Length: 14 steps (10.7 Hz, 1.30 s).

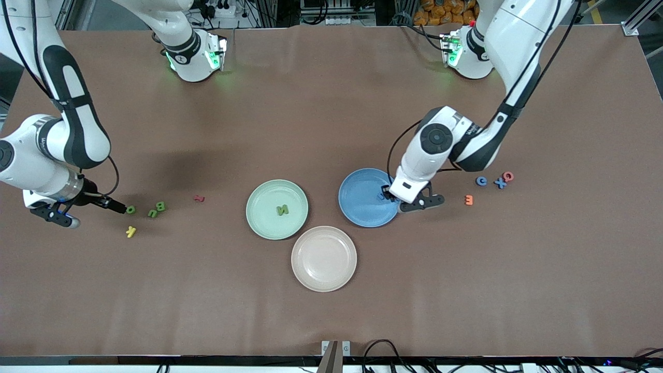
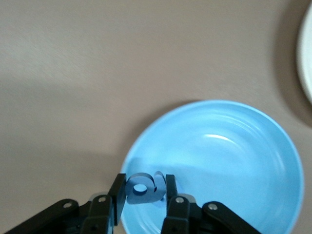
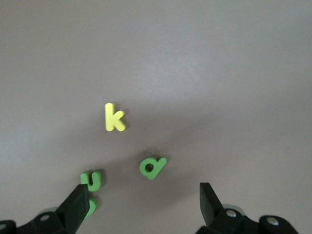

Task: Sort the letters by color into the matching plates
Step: 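Carry the blue a into the blue plate and open the left gripper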

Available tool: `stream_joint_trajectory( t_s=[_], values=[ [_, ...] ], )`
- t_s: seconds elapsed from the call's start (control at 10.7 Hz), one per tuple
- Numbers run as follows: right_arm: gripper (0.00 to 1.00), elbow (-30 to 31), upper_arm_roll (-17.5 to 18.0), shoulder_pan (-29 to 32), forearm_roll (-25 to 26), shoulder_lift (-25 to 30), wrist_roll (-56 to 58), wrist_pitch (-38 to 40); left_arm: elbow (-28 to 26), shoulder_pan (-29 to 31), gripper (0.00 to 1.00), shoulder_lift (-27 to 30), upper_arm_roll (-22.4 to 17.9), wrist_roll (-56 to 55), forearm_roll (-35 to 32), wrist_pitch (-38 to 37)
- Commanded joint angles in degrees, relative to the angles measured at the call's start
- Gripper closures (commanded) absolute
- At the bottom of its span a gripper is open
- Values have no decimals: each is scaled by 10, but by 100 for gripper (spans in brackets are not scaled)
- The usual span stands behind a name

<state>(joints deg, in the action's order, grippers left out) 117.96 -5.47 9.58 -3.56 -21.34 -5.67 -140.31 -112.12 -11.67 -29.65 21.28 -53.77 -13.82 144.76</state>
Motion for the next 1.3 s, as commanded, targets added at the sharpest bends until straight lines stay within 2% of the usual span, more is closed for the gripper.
stream_joint_trajectory(
  t_s=[0.0,0.19,0.37,0.56,0.65,0.74,0.84,1.21],
  values=[
    [0,18,7,10,-3,2,-118,-31,5,-30,100,9,-5,-45,-12,-10],
    [0,17,7,9,-5,-12,-197,-57,15,-60,100,5,-9,-76,-14,-21],
    [0,17,8,10,-6,-26,-233,-76,42,-80,100,-2,-10,-96,-15,-56],
    [0,17,8,9,-7,-44,-282,-102,58,-92,100,-9,-10,-113,-15,-61],
    [0,17,8,8,-7,-48,-295,-102,59,-92,77,-9,-11,-110,-16,-61],
    [0,17,8,7,-7,-50,-306,-102,58,-91,14,-10,-11,-103,-29,-61],
    [0,17,8,8,-8,-56,-310,-103,58,-90,0,-10,-11,-106,-44,-61],
    [0,17,8,8,-11,-76,-327,-110,55,-81,0,-10,-11,-101,-50,-73]
  ],
)
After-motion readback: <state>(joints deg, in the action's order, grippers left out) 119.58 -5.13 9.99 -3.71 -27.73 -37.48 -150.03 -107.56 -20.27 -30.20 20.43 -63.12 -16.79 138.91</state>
